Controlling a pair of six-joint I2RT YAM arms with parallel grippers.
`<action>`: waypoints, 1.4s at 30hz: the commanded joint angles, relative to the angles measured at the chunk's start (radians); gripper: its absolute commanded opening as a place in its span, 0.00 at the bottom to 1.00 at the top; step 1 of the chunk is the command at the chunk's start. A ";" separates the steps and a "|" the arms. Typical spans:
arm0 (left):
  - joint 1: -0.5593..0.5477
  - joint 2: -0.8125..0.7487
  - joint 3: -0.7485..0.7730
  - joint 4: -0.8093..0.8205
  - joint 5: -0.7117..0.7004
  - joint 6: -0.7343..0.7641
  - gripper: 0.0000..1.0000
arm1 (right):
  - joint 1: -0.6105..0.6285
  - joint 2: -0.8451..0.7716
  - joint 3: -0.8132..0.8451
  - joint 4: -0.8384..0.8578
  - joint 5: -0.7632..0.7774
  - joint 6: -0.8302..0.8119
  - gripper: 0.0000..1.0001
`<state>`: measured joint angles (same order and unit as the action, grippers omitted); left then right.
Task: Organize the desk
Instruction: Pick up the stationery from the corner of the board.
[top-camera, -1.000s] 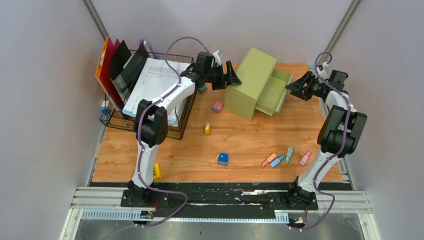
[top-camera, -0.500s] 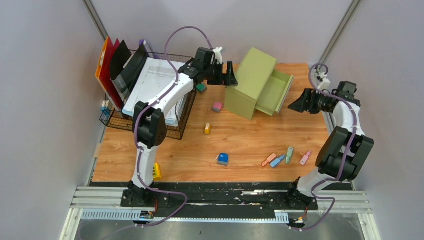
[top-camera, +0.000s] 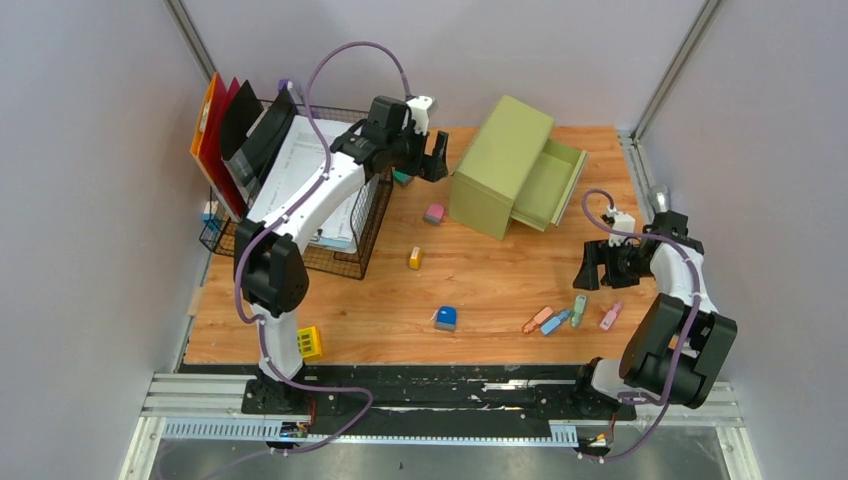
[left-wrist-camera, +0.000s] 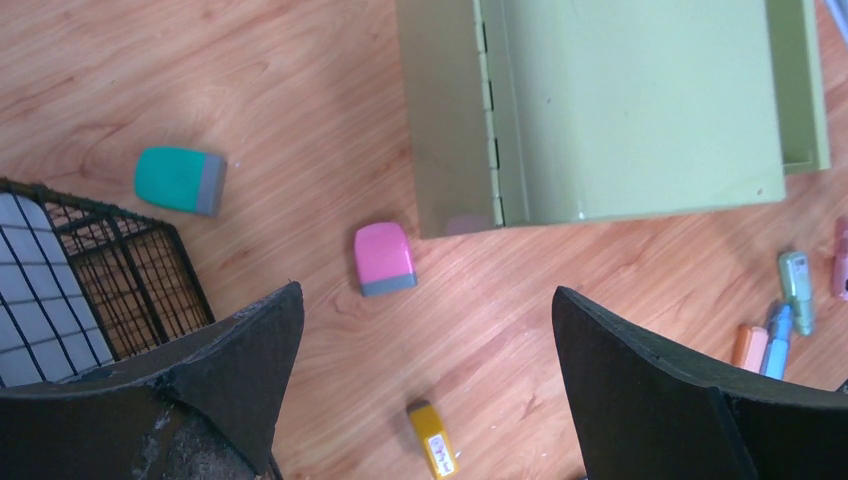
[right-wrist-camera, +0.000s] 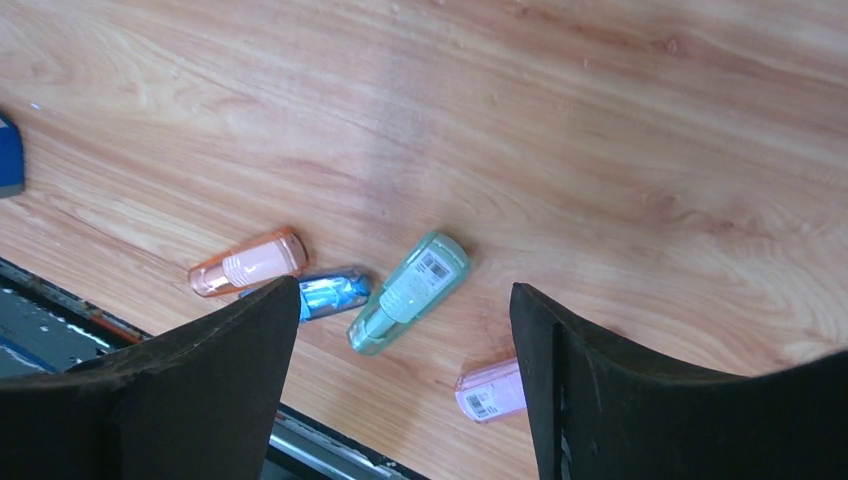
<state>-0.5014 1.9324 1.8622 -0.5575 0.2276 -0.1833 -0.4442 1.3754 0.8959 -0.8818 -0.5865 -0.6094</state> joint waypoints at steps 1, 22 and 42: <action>0.003 -0.072 -0.053 0.045 -0.027 0.054 1.00 | 0.022 -0.038 -0.045 0.043 0.092 -0.008 0.76; 0.006 -0.103 -0.150 0.089 -0.002 0.028 1.00 | 0.127 -0.046 -0.219 0.261 0.326 0.151 0.57; 0.031 -0.155 -0.139 0.050 0.004 0.128 1.00 | 0.205 0.035 -0.132 0.256 0.454 0.184 0.07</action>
<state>-0.4759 1.8469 1.6855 -0.4992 0.2260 -0.1284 -0.2413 1.3888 0.7086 -0.6189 -0.1547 -0.4454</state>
